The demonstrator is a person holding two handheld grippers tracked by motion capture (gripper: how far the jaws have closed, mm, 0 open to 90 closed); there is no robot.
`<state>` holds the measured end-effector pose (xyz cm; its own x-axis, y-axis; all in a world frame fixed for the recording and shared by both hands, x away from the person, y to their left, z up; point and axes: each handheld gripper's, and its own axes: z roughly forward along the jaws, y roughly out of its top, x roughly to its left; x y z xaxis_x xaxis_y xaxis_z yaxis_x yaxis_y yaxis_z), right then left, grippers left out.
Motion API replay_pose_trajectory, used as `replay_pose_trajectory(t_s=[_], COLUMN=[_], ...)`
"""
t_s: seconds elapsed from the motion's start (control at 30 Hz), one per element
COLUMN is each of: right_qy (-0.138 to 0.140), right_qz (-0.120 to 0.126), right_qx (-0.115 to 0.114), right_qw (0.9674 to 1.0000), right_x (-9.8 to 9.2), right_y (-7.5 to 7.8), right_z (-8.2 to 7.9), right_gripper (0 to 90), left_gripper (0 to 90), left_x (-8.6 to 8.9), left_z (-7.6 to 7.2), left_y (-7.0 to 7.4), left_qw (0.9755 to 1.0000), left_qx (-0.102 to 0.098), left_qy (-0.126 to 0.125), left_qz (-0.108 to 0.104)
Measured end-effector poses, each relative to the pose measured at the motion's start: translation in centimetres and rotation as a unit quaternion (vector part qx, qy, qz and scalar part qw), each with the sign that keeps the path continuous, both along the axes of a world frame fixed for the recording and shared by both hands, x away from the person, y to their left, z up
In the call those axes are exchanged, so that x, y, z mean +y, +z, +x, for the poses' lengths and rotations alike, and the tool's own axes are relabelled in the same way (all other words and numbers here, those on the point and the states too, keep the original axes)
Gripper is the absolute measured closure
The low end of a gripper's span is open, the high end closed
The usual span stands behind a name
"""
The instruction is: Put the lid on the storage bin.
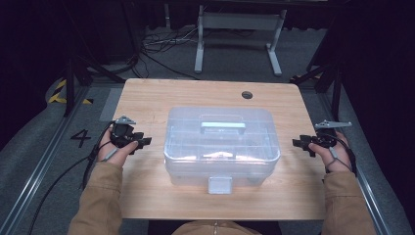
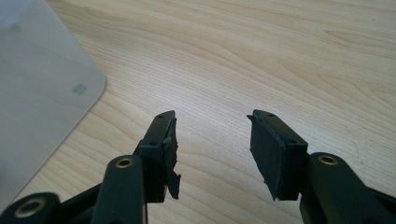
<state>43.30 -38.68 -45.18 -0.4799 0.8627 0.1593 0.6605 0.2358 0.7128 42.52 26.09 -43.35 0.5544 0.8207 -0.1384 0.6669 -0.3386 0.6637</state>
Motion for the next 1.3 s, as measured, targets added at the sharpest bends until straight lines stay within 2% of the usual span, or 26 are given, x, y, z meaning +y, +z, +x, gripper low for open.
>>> replay_pose_trajectory(t_s=[0.4, 0.43, 0.6, 0.77, 0.87, 0.9, 0.93, 0.97, 1.03, 1.13, 1.23, 1.3], right_qy=[0.003, 0.006, 0.005, 0.005, 0.003, 0.003, 0.004, 0.002, 0.003, 0.002, 0.001, -0.002], right_qz=[-0.005, -0.007, -0.008, -0.011, -0.012, -0.012, -0.012, -0.01, -0.011, -0.011, -0.014, -0.018], right_qx=[0.004, -0.001, 0.0, -0.007, -0.011, -0.011, -0.013, -0.012, -0.012, -0.015, -0.02, -0.027], right_qw=[1.0, 1.0, 1.0, 0.9999, 0.9999, 0.9999, 0.9998, 0.9999, 0.9999, 0.9998, 0.9997, 0.9995], right_x=[0.0, 0.0, 0.0, 0.0, -0.1, -0.1, -0.1, 0.0, 0.0, 0.1, 0.2, 0.3], right_y=[-1.7, -1.9, -2.5, -3.1, -3.5, -3.5, -3.6, -3.7, -3.9, -4.0, -4.1, -4.2], right_z=[0.5, 0.6, 0.7, 0.9, 1.0, 1.0, 1.0, 1.0, 1.0, 1.0, 1.0, 1.1], right_gripper=[51.6, 51.6, 51.3, 51.2, 51.1, 51.1, 51.1, 51.1, 51.0, 50.3, 49.8, 48.7], left_gripper=[53.0, 52.6, 51.1, 49.1, 48.3, 48.3, 48.2, 47.9, 47.0, 46.0, 45.5, 45.3], left_x=[0.3, 0.3, 0.4, 0.4, 0.3, 0.4, 0.2, 0.2, 0.0, -0.1, -0.2, -0.2], left_z=[0.4, 0.4, 0.5, 0.6, 0.5, 0.6, 0.6, 0.5, 0.5, 0.5, 0.5, 0.5], left_y=[-1.6, -1.9, -2.4, -3.0, -3.3, -3.3, -3.4, -3.4, -3.5, -3.8, -3.9, -3.9], left_qw=[1.0, 1.0, 1.0, 0.9999, 0.9999, 0.9998, 0.9997, 0.9997, 0.9996, 0.9989, 0.9986, 0.9983], left_qx=[-0.006, -0.001, 0.0, -0.007, -0.005, -0.004, -0.012, -0.006, -0.007, -0.002, 0.0, 0.016], left_qy=[-0.001, 0.003, 0.002, -0.003, -0.005, -0.015, -0.011, -0.015, -0.022, -0.039, -0.041, -0.047], left_qz=[0.005, 0.004, 0.01, 0.012, 0.01, 0.016, 0.016, 0.018, 0.017, 0.027, 0.033, 0.033])
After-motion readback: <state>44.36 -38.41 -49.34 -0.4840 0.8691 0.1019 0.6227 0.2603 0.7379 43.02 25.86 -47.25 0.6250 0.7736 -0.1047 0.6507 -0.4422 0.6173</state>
